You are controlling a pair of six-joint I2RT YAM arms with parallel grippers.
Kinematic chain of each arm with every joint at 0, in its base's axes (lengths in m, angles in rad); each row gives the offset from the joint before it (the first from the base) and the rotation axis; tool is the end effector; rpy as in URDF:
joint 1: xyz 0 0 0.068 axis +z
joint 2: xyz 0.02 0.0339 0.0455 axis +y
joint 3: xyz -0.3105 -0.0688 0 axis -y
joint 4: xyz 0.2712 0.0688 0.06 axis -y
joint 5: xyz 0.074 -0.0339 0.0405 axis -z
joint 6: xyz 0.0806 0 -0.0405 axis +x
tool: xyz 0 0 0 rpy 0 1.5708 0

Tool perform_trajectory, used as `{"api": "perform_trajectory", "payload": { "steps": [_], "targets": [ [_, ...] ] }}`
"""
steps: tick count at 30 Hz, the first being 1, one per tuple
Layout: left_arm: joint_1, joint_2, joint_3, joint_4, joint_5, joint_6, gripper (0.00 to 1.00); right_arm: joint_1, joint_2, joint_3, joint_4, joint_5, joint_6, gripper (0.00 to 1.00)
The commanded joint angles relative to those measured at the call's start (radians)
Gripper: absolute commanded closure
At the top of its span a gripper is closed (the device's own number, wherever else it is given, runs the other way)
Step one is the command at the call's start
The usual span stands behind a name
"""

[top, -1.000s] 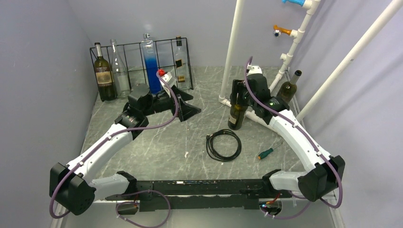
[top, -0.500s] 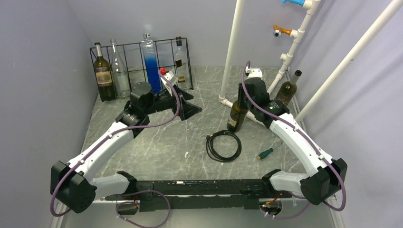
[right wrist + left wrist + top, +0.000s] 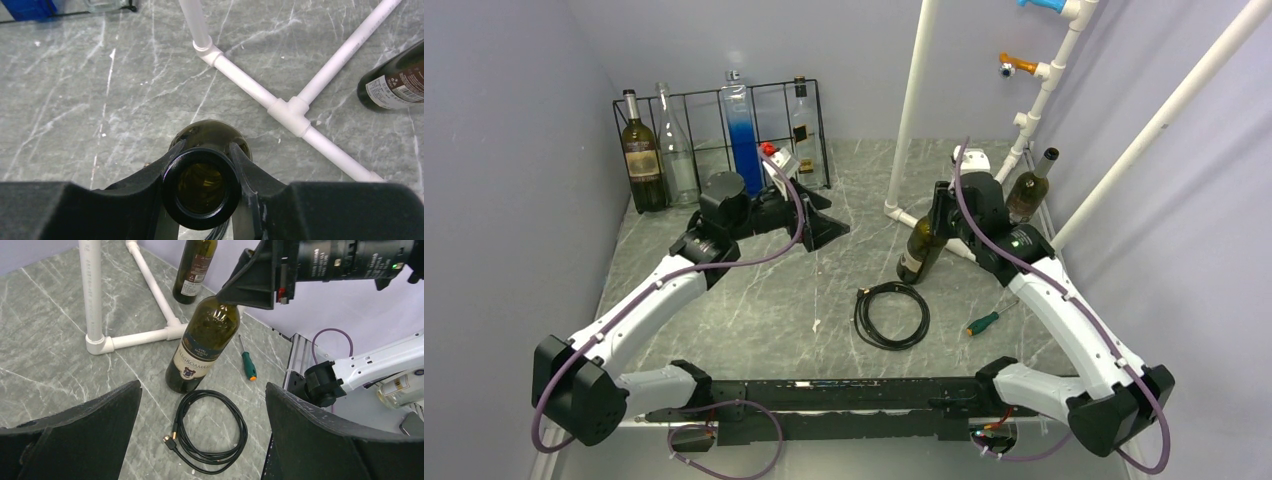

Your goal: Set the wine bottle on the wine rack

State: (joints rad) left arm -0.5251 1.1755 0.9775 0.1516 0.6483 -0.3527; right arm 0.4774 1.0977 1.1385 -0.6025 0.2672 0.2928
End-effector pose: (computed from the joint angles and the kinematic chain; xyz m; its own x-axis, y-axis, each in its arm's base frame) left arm 0.2492 -0.2006 0.3991 -0.3560 -0.1120 -0.9278 0.8509 0.3715 -0.3713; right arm 0.2545 0.1077 0.3801 -0.5236 0.0426 -0.8509 -0.0977 0.9892 0.1096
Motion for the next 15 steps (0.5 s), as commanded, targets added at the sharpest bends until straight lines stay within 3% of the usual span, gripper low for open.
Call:
{"api": "perform_trajectory", "payload": {
  "steps": [1,10,15],
  "targets": [
    [-0.004,0.023,0.032,0.005,-0.006,0.002,0.01,0.001,-0.101,0.041,0.117,-0.041,0.054,1.0],
    [-0.007,0.072,0.047,0.008,0.038,-0.025,0.01,-0.001,-0.172,-0.006,0.165,-0.192,0.175,1.0],
    [-0.017,0.095,0.062,-0.023,0.009,-0.011,0.01,-0.001,-0.156,-0.045,0.213,-0.364,0.24,1.0]
  ]
}}
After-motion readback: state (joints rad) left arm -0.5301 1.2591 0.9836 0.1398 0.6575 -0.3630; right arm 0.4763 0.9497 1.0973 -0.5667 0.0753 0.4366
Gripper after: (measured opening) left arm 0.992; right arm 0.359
